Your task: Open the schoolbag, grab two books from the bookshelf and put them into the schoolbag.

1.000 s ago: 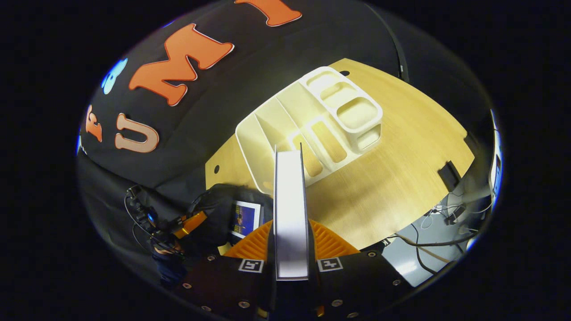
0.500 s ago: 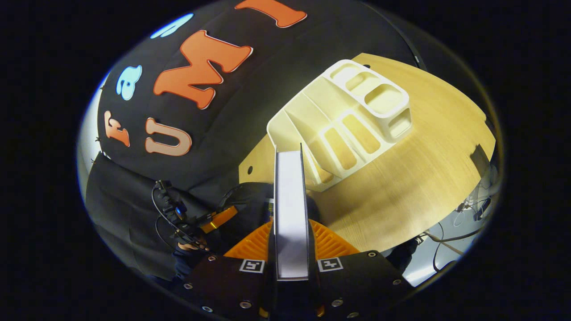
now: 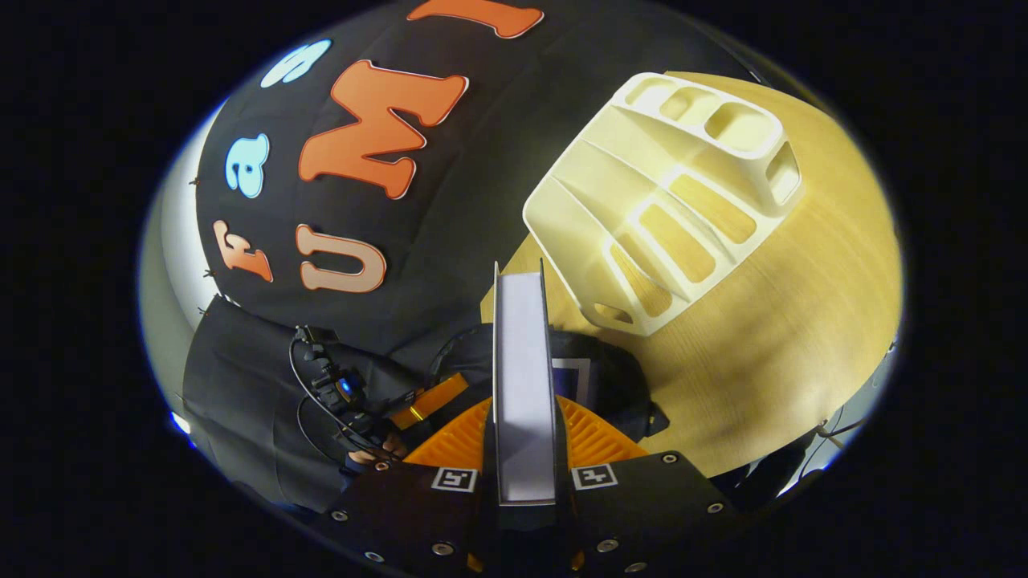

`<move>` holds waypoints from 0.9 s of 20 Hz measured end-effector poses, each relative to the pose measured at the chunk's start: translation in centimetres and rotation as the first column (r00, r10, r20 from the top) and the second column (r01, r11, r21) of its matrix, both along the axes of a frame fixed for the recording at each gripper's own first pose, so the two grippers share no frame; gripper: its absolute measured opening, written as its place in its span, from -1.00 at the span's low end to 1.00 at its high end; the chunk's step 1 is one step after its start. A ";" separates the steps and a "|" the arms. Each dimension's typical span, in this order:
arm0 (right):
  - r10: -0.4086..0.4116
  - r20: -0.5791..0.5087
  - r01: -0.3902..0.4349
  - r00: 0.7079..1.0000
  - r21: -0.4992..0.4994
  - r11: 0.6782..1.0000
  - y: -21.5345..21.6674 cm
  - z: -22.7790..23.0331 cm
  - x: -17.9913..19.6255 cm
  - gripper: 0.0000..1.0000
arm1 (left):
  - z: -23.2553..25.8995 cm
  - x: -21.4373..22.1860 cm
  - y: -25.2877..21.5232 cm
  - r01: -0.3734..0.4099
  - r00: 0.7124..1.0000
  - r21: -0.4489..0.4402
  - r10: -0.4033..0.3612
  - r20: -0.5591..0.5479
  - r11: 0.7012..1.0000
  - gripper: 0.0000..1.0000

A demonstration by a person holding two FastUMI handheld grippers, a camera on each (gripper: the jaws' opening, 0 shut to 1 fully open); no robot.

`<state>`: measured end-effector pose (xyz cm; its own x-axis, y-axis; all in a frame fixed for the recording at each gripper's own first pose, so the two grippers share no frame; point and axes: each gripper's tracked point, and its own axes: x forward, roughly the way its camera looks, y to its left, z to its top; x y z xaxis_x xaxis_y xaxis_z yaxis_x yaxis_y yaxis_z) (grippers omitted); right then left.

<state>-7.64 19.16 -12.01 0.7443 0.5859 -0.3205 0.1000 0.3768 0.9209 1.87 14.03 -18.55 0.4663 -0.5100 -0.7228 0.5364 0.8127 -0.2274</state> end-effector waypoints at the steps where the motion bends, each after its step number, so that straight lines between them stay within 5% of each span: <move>1: -0.008 -0.002 0.008 1.000 0.011 1.000 0.7 -0.4 0.4 -0.44 | 0.2 0.1 0.1 -0.003 1.000 0.001 0.003 0.005 1.000 -0.90; 9: -0.132 -0.038 0.136 0.991 0.128 0.982 5.3 -3.4 3.3 -0.43 | 1.0 0.4 0.5 -0.033 0.999 -0.019 0.033 0.009 0.999 -0.90; 14: -0.127 -0.049 0.131 0.991 0.081 0.988 7.4 -4.6 4.0 -0.43 | 1.0 0.5 0.1 -0.029 1.000 -0.035 0.029 0.005 0.999 -0.90; 18: -0.100 -0.089 0.112 0.991 0.137 0.984 10.8 -6.1 4.9 -0.44 | 0.5 -0.6 -1.0 0.008 1.000 -0.020 -0.008 0.006 1.000 -0.90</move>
<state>-2.70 29.93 -18.07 0.7794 0.5488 -0.3023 0.2092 0.2269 0.9512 1.31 13.05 -18.05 0.4665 -0.5279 -0.7097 0.5439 0.8040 -0.2405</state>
